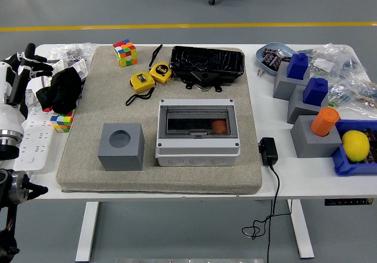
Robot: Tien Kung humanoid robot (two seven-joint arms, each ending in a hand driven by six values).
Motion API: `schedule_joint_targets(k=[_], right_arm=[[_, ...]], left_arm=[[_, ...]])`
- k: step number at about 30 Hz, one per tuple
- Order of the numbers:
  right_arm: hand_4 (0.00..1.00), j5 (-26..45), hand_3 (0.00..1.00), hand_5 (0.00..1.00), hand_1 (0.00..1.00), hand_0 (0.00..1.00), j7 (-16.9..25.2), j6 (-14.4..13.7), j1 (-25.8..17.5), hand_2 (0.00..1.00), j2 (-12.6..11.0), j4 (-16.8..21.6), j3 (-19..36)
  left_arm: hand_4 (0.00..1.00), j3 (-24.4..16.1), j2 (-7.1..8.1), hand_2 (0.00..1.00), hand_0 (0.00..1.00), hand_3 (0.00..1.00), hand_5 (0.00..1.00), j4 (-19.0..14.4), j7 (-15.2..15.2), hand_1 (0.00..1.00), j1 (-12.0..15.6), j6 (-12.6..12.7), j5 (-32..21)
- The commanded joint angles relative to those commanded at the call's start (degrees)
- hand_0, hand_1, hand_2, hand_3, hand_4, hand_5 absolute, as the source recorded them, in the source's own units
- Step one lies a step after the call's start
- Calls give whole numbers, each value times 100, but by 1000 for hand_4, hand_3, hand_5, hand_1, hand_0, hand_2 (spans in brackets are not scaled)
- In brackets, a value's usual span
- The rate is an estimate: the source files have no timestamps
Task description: Fetch the battery,place it into the box,close the lid of the box
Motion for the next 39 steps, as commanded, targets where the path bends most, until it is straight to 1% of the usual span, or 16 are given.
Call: schedule_joint_targets(k=[3,4,6,9,10,15,16,18,21,22,27,28,31,33,34,39], right_arm=[[296,137,189,178,294,517,-13,-92,2,207,2,-18,-51],[684,249,236,304,345,548,-7,-108,1,302,2,-44,-102],[684,723,236,304,345,548,-70,28,-4,302,-9,-102,-261],[684,1408,236,304,345,548,-103,406,-8,302,-29,-189,-610],[998,1600,887,824,578,692,-90,475,-10,612,-29,-205,-676],[998,2475,887,824,578,692,69,686,-15,612,-8,-303,-1034],[998,2694,971,998,786,801,79,724,-12,806,-3,-328,-1148],[998,2999,971,998,786,801,110,760,-7,806,3,-375,-1247],[998,2529,971,998,786,801,79,725,4,806,2,-397,-692],[998,2346,851,998,992,998,64,715,8,952,-3,-398,-517],[998,1440,851,998,992,998,-77,756,3,952,-39,-398,25],[750,1187,872,208,891,887,-87,774,3,923,-37,-398,193],[750,545,872,208,891,887,-118,887,0,923,-29,-398,632],[750,256,872,208,891,887,-124,944,-8,923,-29,-398,725],[554,199,957,40,706,607,-131,955,-11,847,-28,-398,711],[554,241,957,40,706,607,-54,822,-21,847,-27,-398,439]], left_arm=[[997,-2,-7,430,451,472,816,-1,2,479,2,0,-4],[995,1,-7,440,453,478,815,-4,2,482,3,1,-5],[995,11,-6,440,453,478,815,-7,5,482,3,-3,-2],[995,18,-12,440,453,478,815,-11,5,482,-2,-5,-2],[993,18,-13,445,456,480,816,-12,5,483,-2,-5,-1],[993,19,-14,445,456,480,816,-10,6,483,8,-3,-3],[991,19,-14,448,457,482,816,-9,7,485,11,-4,-4],[991,18,-15,448,457,482,816,-6,7,485,13,-3,-3],[991,28,-19,448,457,482,816,-2,9,485,8,-6,-1],[990,31,-19,448,457,484,815,-1,10,486,8,-6,-1],[990,49,-12,448,457,484,815,6,10,486,10,-6,-6],[987,55,-11,450,458,485,815,10,11,488,13,-6,-6],[987,75,-11,450,458,485,815,15,13,488,20,-8,-6],[987,88,-10,450,458,485,815,17,14,488,24,-8,-8],[985,95,-8,451,458,486,816,20,15,488,26,-8,-8],[985,122,-7,451,458,486,816,24,19,488,29,-11,-10]])
